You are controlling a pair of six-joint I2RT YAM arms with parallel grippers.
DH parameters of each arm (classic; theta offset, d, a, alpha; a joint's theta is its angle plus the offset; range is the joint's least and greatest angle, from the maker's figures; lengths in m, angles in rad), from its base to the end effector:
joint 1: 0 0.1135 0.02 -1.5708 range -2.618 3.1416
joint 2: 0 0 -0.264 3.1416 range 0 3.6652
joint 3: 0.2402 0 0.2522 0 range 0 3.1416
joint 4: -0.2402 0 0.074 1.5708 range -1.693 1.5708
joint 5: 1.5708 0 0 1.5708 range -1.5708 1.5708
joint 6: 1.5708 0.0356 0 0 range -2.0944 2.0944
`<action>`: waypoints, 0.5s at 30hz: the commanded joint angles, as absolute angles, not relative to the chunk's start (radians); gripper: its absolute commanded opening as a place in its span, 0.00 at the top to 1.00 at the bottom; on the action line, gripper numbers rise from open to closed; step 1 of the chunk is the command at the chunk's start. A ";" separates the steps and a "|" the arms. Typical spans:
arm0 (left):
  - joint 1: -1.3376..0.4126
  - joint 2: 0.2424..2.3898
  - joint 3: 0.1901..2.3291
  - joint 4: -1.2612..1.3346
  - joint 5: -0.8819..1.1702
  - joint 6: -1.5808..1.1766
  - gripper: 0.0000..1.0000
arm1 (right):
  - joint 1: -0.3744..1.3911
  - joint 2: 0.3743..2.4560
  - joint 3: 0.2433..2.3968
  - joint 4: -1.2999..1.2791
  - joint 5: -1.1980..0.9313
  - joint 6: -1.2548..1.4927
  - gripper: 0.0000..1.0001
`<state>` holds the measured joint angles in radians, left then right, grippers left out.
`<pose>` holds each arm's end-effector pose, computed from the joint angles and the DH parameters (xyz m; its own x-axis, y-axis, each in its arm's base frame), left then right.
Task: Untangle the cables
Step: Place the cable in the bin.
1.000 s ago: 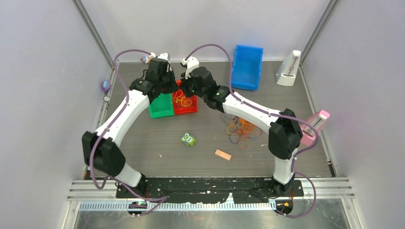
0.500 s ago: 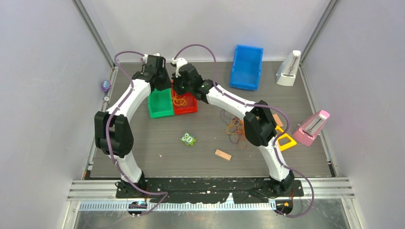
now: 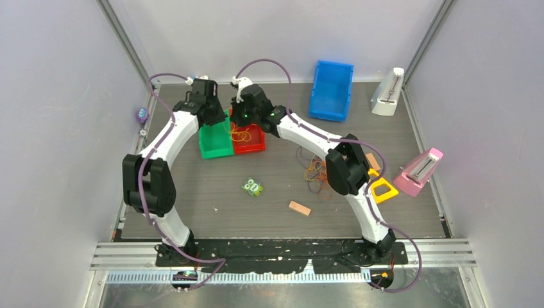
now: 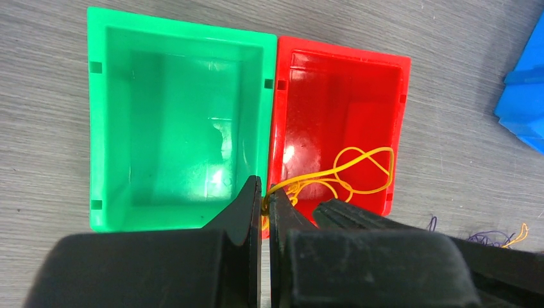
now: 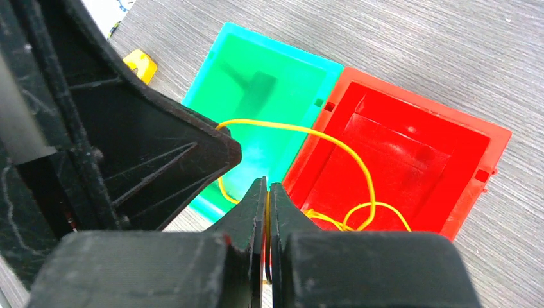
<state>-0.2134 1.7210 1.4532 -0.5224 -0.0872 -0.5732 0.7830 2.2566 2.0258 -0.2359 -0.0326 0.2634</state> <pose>0.3805 -0.0793 0.2898 -0.6653 -0.4086 -0.6248 -0.2496 0.9105 -0.3297 0.3800 0.3798 0.2709 -0.4969 -0.1273 -0.8584 -0.6176 0.7468 0.2467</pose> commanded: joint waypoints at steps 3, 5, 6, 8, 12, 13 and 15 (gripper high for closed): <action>-0.212 1.723 1.466 -0.470 -0.013 -0.582 1.00 | 0.726 2.244 1.966 -0.176 -0.065 0.347 0.95; -0.227 1.764 1.502 -0.491 -0.004 -0.580 1.00 | 0.716 2.245 1.945 -0.175 -0.065 0.352 0.95; -0.235 1.786 1.519 -0.501 -0.005 -0.580 1.00 | 0.714 2.248 1.933 -0.173 -0.064 0.351 0.95; -0.249 1.836 1.551 -0.515 -0.005 -0.584 1.00 | 0.711 2.253 1.914 -0.166 -0.060 0.351 0.95; -0.271 1.909 1.604 -0.538 -0.005 -0.589 1.00 | 0.705 2.279 1.899 -0.165 -0.043 0.365 0.95; -0.273 1.921 1.609 -0.538 -0.004 -0.589 1.00 | 0.702 2.289 1.899 -0.165 -0.041 0.368 0.95; -0.277 1.940 1.616 -0.533 -0.005 -0.587 1.00 | 0.701 2.304 1.908 -0.172 -0.041 0.373 0.94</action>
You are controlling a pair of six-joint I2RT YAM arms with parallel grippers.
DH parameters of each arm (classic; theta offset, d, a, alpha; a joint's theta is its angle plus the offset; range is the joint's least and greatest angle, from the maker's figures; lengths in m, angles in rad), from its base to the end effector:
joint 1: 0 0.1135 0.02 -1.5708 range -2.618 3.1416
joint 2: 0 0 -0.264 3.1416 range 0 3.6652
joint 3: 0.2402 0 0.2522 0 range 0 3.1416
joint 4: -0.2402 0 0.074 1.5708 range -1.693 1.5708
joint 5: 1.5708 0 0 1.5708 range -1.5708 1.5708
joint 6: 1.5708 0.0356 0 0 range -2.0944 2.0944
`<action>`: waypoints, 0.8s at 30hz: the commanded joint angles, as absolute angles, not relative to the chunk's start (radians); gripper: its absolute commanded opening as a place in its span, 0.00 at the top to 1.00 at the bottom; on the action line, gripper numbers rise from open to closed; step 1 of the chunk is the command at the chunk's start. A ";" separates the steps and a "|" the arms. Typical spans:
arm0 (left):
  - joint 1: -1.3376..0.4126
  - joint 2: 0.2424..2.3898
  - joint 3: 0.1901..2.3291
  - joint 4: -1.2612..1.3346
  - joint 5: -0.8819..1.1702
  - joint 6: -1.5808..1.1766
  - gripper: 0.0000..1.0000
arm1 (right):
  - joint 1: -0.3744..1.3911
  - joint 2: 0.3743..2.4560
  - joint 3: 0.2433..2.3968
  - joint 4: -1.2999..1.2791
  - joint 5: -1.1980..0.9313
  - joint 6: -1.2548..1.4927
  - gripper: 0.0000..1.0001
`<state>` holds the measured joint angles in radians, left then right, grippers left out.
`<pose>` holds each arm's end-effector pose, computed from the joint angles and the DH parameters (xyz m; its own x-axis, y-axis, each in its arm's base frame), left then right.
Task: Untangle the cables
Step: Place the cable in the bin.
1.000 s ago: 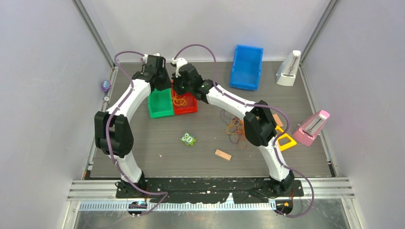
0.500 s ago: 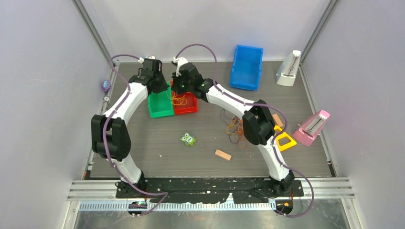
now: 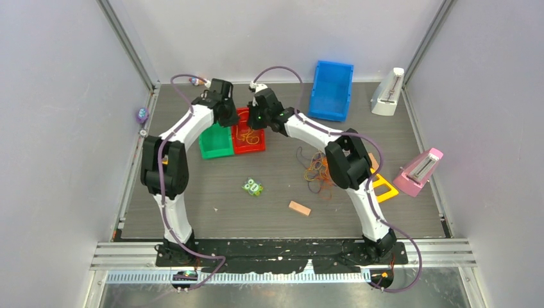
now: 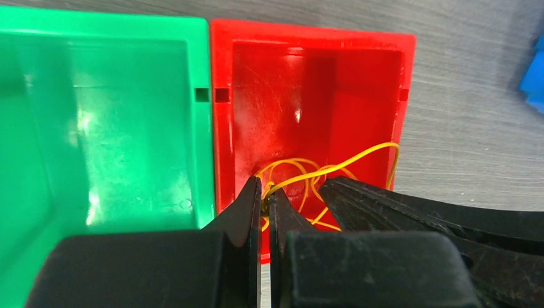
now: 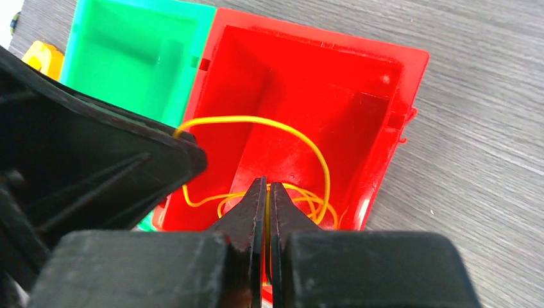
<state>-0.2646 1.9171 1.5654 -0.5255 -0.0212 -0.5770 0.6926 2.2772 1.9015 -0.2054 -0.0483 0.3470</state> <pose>0.4155 -0.1118 0.2495 -0.7575 -0.3598 -0.5447 -0.1967 0.9214 -0.3351 0.4090 0.3416 0.2201 -0.6247 -0.0770 -0.7770 -0.4853 0.8179 0.3092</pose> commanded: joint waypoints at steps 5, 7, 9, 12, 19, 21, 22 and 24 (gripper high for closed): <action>-0.278 1.956 1.648 -0.553 0.019 -0.568 0.82 | 0.700 2.314 1.958 -0.209 -0.049 0.364 0.74; -0.279 1.941 1.662 -0.572 0.031 -0.553 0.73 | 0.700 2.298 1.960 -0.215 -0.047 0.360 0.65; -0.279 1.912 1.657 -0.568 0.029 -0.544 0.66 | 0.699 2.276 1.961 -0.223 -0.041 0.355 0.60; -0.278 1.859 1.649 -0.573 0.022 -0.538 0.59 | 0.699 2.236 1.962 -0.239 -0.026 0.350 0.55; -0.278 1.744 1.585 -0.564 0.016 -0.523 0.40 | 0.698 2.147 1.945 -0.273 -0.003 0.341 0.37; -0.278 1.709 1.556 -0.556 0.015 -0.516 0.38 | 0.699 2.122 1.928 -0.278 -0.003 0.336 0.36; -0.278 1.693 1.540 -0.552 0.020 -0.509 0.37 | 0.699 2.114 1.912 -0.282 -0.005 0.331 0.35; -0.278 1.660 1.499 -0.538 0.040 -0.501 0.37 | 0.699 2.087 1.875 -0.280 -0.029 0.321 0.33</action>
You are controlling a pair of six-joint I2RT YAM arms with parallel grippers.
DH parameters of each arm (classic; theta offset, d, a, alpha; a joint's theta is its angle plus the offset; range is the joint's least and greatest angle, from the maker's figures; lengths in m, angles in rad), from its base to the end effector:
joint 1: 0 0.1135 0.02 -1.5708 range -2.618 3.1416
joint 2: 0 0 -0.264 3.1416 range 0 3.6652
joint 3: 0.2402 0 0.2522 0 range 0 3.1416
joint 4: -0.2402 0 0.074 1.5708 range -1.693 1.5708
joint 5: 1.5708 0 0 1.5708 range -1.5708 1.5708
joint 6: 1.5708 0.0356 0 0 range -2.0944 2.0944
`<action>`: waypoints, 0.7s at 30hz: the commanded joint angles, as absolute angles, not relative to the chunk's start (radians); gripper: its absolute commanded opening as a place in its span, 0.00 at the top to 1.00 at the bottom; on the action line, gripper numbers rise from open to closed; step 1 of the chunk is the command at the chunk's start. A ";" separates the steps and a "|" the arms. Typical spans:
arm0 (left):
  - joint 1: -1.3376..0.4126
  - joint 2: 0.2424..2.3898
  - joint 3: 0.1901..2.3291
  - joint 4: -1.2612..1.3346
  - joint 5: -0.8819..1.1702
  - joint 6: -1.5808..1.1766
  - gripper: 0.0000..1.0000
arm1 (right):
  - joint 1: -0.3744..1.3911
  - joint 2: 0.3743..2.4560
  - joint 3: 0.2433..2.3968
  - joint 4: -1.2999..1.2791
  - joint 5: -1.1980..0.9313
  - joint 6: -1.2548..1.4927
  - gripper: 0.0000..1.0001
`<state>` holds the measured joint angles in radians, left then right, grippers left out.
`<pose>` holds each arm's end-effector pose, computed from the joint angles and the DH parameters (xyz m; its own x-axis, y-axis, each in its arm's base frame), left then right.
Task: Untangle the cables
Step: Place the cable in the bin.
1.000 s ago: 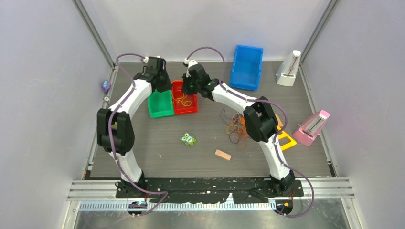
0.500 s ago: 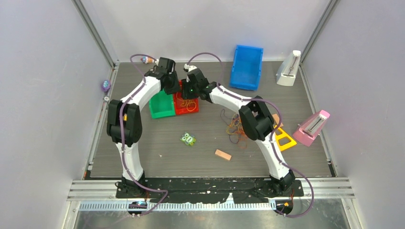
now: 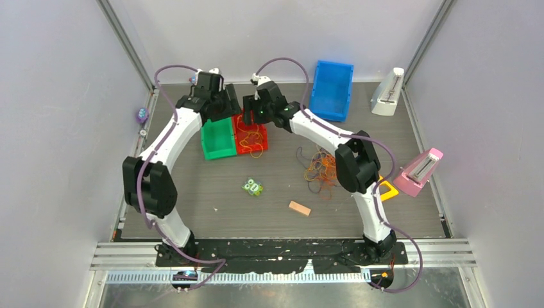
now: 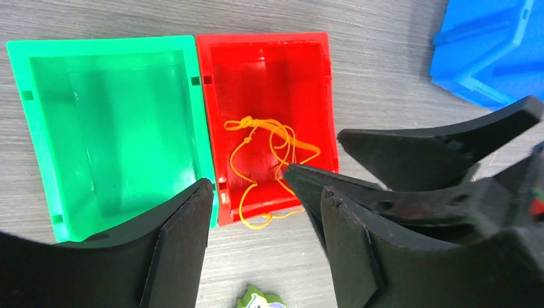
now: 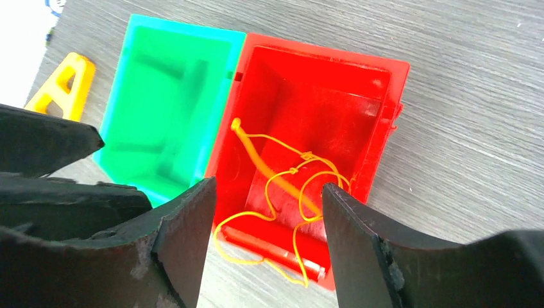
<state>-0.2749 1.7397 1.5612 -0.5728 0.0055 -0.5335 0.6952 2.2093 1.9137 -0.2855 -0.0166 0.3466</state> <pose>0.3813 -0.1077 0.3145 -0.7057 -0.3293 -0.6273 -0.0970 0.9220 -0.3749 0.3995 0.3340 0.2514 -0.6177 -0.0729 -0.7831 -0.4692 0.8333 0.2925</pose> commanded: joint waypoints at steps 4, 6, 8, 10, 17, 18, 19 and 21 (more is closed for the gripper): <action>-0.278 1.580 1.395 -0.500 0.096 -0.480 0.34 | 0.706 2.008 1.752 -0.248 -0.097 0.270 0.33; -0.282 1.537 1.310 -0.461 0.122 -0.480 0.33 | 0.710 1.967 1.672 -0.226 -0.095 0.254 0.35; -0.292 1.507 1.245 -0.440 0.132 -0.488 0.35 | 0.710 1.919 1.580 -0.179 -0.099 0.247 0.37; -0.306 1.497 1.200 -0.432 0.137 -0.505 0.36 | 0.709 1.877 1.499 -0.135 -0.108 0.238 0.37; -0.336 1.532 1.083 -0.303 0.145 -0.661 0.27 | 0.712 1.774 1.331 -0.061 -0.093 0.196 0.35; -0.336 1.526 1.053 -0.260 0.144 -0.707 0.25 | 0.712 1.760 1.298 -0.051 -0.080 0.187 0.35; -0.336 1.518 1.022 -0.217 0.140 -0.754 0.23 | 0.710 1.728 1.281 -0.033 -0.074 0.183 0.35; -0.342 1.494 0.967 -0.128 0.112 -0.843 0.26 | 0.710 1.681 1.234 -0.013 -0.048 0.175 0.36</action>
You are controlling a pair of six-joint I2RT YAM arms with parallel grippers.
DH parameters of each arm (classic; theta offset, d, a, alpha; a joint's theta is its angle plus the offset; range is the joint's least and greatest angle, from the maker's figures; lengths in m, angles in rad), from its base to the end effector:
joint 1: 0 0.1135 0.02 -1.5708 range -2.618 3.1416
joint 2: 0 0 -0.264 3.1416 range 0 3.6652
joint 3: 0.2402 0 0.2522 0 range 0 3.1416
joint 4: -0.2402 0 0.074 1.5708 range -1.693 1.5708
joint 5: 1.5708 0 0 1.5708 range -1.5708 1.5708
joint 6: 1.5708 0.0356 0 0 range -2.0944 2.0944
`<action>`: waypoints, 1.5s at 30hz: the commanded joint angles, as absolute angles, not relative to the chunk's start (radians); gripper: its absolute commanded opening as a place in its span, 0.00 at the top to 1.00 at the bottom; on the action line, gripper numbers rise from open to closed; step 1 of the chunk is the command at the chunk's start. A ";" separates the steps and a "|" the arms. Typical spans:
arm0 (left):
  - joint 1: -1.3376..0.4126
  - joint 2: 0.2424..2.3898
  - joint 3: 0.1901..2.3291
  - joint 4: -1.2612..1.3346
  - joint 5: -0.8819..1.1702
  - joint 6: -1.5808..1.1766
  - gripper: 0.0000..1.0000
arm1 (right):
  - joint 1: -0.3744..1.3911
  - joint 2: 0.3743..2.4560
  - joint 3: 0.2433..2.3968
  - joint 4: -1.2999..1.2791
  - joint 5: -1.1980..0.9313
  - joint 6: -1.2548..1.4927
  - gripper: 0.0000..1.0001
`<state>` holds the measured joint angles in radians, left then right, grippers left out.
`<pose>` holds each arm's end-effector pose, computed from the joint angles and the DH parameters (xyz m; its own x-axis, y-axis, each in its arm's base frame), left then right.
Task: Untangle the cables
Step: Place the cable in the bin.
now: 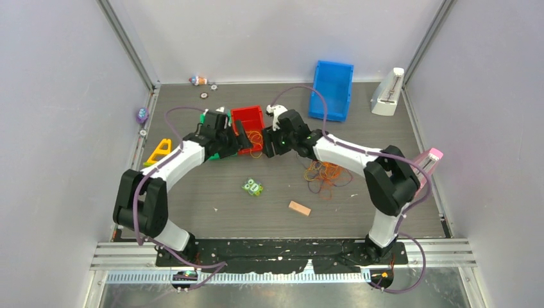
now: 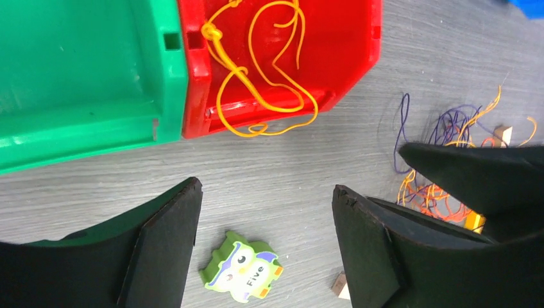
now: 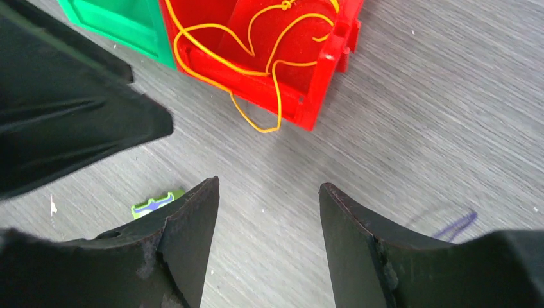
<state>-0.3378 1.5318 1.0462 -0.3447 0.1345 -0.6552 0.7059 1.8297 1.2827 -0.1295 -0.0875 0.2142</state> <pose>0.3080 -0.1132 0.2354 -0.8043 -0.3574 -0.4746 -0.0962 0.8666 -0.4896 0.3126 0.2705 0.2240 -0.6140 -0.2451 -0.7503 -0.5809 0.7839 0.2192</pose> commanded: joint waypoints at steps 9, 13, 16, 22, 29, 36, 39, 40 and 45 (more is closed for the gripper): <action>-0.379 1.485 0.888 -0.007 -0.079 -1.069 0.34 | 0.682 1.437 0.967 0.130 0.139 0.205 0.38; -0.397 1.500 0.878 0.062 -0.119 -1.108 0.41 | 0.654 1.344 0.903 0.128 0.148 0.204 0.38; -0.405 1.527 0.891 0.068 -0.136 -1.119 0.50 | 0.635 1.297 0.874 0.127 0.144 0.205 0.38; -0.410 1.550 0.915 0.031 -0.182 -1.120 0.51 | 0.605 1.272 0.847 0.132 0.119 0.218 0.38; -0.417 1.484 0.903 -0.022 -0.242 -1.068 0.47 | 0.593 1.280 0.843 0.148 0.097 0.231 0.39; -0.422 1.464 0.880 -0.055 -0.229 -1.079 0.36 | 0.588 1.290 0.835 0.160 0.088 0.235 0.39; -0.423 1.485 0.873 -0.038 -0.231 -1.089 0.32 | 0.585 1.291 0.832 0.166 0.085 0.238 0.39; -0.423 1.498 0.880 -0.037 -0.226 -1.089 0.32 | 0.584 1.293 0.832 0.167 0.084 0.239 0.39; -0.423 1.555 0.914 -0.016 -0.192 -1.099 0.39 | 0.580 1.291 0.831 0.168 0.081 0.237 0.39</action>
<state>-0.4198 1.5158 0.8833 -0.0490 -0.2001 -1.0927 0.5869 1.3003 0.8318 0.1104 0.0872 0.2276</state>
